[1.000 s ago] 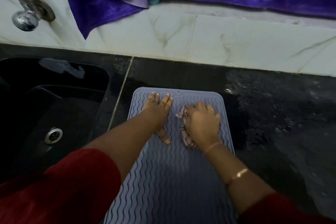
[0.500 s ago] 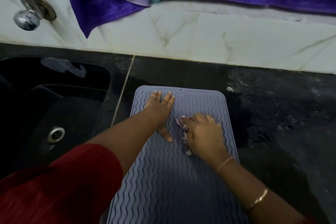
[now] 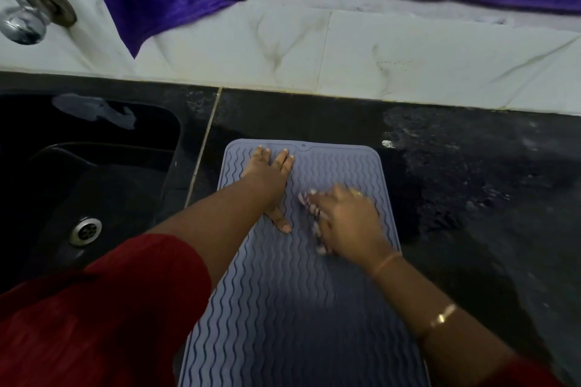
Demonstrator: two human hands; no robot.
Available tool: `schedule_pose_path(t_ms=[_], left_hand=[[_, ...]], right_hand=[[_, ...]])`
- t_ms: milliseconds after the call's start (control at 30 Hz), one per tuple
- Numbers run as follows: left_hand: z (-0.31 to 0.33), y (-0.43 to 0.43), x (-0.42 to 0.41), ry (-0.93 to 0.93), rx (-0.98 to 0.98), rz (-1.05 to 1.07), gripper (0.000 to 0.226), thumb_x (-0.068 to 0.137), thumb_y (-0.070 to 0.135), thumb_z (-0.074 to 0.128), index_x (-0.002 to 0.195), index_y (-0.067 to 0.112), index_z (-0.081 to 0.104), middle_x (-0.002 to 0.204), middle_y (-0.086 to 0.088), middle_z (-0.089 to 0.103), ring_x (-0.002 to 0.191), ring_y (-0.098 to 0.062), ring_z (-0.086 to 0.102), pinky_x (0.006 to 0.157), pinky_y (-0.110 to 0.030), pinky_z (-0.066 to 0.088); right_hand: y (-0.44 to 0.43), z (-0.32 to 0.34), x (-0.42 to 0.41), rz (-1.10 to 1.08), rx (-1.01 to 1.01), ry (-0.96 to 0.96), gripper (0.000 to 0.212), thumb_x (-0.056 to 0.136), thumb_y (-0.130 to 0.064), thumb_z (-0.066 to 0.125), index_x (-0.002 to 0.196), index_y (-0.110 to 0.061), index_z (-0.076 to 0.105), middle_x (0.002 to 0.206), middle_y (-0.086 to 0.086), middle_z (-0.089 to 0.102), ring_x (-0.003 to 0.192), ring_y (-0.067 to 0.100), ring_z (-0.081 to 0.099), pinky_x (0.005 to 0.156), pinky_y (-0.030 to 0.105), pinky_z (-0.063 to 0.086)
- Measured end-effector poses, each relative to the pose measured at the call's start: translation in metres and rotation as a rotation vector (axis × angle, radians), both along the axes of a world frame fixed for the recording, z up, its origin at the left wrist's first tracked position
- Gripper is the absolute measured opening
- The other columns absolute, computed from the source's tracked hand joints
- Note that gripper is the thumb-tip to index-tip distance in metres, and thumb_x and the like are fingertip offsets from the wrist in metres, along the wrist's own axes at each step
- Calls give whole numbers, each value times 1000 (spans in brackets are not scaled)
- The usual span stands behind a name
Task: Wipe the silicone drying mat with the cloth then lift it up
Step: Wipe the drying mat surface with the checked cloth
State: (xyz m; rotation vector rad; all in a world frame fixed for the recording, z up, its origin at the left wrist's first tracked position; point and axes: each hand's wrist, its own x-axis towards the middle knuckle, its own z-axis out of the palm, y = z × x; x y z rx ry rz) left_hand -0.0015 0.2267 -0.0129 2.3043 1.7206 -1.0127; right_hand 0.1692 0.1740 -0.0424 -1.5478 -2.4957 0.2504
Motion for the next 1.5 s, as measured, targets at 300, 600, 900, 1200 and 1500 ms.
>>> schedule_pose_path(t_ms=[300, 600, 900, 1200, 1500], left_hand=[[-5, -1, -5, -66, -11, 45, 149, 51, 83, 63, 148, 9, -23, 158, -12, -20, 145, -38, -12, 117, -51, -8], [-5, 0, -5, 0, 23, 41, 145, 53, 88, 55, 148, 12, -23, 158, -7, -21, 146, -34, -10, 113, -56, -10], [3, -16, 4, 30, 84, 66, 135, 61, 83, 55, 150, 13, -17, 159, -8, -16, 147, -33, -9, 109, -64, -10], [-4, -90, 5, -371, 205, 211, 60, 98, 40, 44, 151, 28, 19, 160, -4, 14, 146, -27, 14, 114, -58, -5], [-22, -111, 15, -370, 185, 317, 68, 99, 20, 39, 152, 30, -3, 161, -1, -9, 148, -28, -6, 110, -64, -11]], right_hand=[[40, 9, -6, -159, 35, 0, 32, 85, -25, 55, 117, -24, 62, 107, 7, 58, 103, 30, 53, 84, 43, 47], [16, 7, -25, -195, -16, -116, 49, 86, -30, 57, 133, -21, 49, 125, 10, 51, 116, 33, 48, 94, 45, 39], [-80, 10, 6, -48, -115, 2, 34, 74, -24, 57, 106, -23, 70, 87, 3, 61, 78, 27, 61, 61, 32, 47], [-2, 23, -19, -345, -129, -70, 42, 90, -30, 55, 131, -31, 51, 124, 5, 52, 118, 29, 47, 98, 48, 38], [-108, 16, 15, -27, -175, 15, 46, 81, -34, 42, 123, -33, 61, 102, 2, 56, 100, 27, 54, 81, 32, 42]])
